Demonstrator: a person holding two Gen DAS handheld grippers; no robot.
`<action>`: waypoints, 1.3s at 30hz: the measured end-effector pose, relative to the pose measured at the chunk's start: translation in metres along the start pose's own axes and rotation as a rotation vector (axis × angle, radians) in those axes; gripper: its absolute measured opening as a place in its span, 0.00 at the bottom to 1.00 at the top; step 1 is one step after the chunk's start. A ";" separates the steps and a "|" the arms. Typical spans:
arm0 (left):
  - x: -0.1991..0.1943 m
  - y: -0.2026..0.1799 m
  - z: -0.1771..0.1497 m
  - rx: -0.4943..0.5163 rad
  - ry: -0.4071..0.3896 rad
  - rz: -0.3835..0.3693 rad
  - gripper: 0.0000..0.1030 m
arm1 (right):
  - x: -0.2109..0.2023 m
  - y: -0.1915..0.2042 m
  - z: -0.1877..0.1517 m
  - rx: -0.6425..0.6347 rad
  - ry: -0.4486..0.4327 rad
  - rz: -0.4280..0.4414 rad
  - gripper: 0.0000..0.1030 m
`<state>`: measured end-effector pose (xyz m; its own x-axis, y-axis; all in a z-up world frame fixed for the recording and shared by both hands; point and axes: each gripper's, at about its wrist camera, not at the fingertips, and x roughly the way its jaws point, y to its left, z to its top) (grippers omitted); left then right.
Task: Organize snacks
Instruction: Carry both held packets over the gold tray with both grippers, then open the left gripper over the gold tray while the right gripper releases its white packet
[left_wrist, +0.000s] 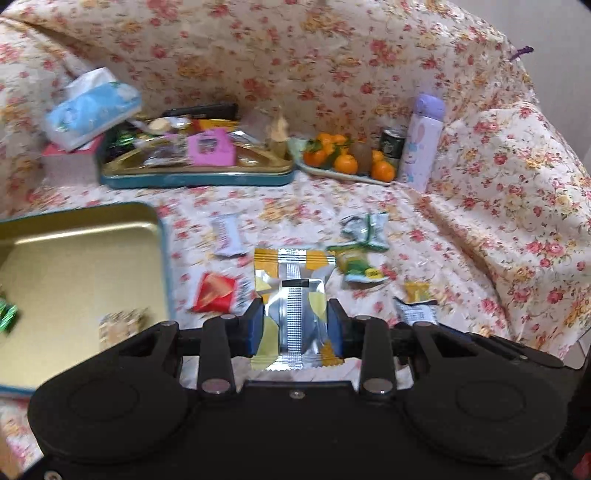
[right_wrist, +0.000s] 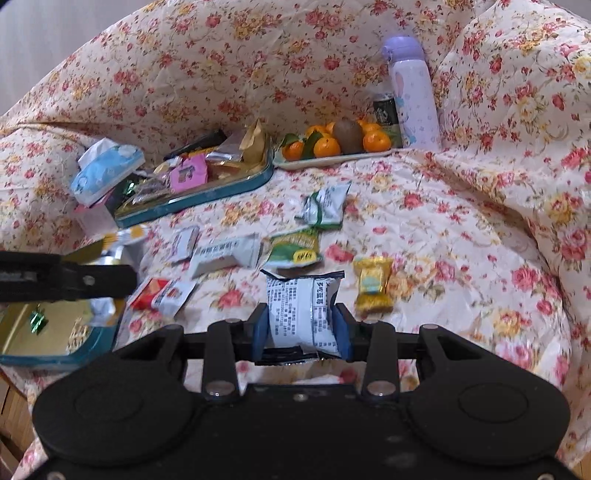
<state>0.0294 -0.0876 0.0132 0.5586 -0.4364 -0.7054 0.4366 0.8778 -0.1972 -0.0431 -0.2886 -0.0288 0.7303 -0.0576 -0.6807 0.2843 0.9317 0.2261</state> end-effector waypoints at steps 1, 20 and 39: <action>-0.004 0.005 -0.003 -0.007 0.001 0.011 0.43 | -0.003 0.003 -0.003 -0.003 0.005 0.000 0.38; -0.063 0.169 -0.031 -0.300 -0.061 0.372 0.43 | -0.043 0.102 -0.045 -0.155 0.081 0.173 0.38; -0.045 0.244 -0.026 -0.412 -0.027 0.497 0.43 | -0.002 0.243 -0.001 -0.368 0.009 0.369 0.38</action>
<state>0.0925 0.1510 -0.0213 0.6446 0.0418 -0.7634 -0.1827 0.9780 -0.1007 0.0236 -0.0616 0.0263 0.7348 0.3004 -0.6081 -0.2297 0.9538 0.1936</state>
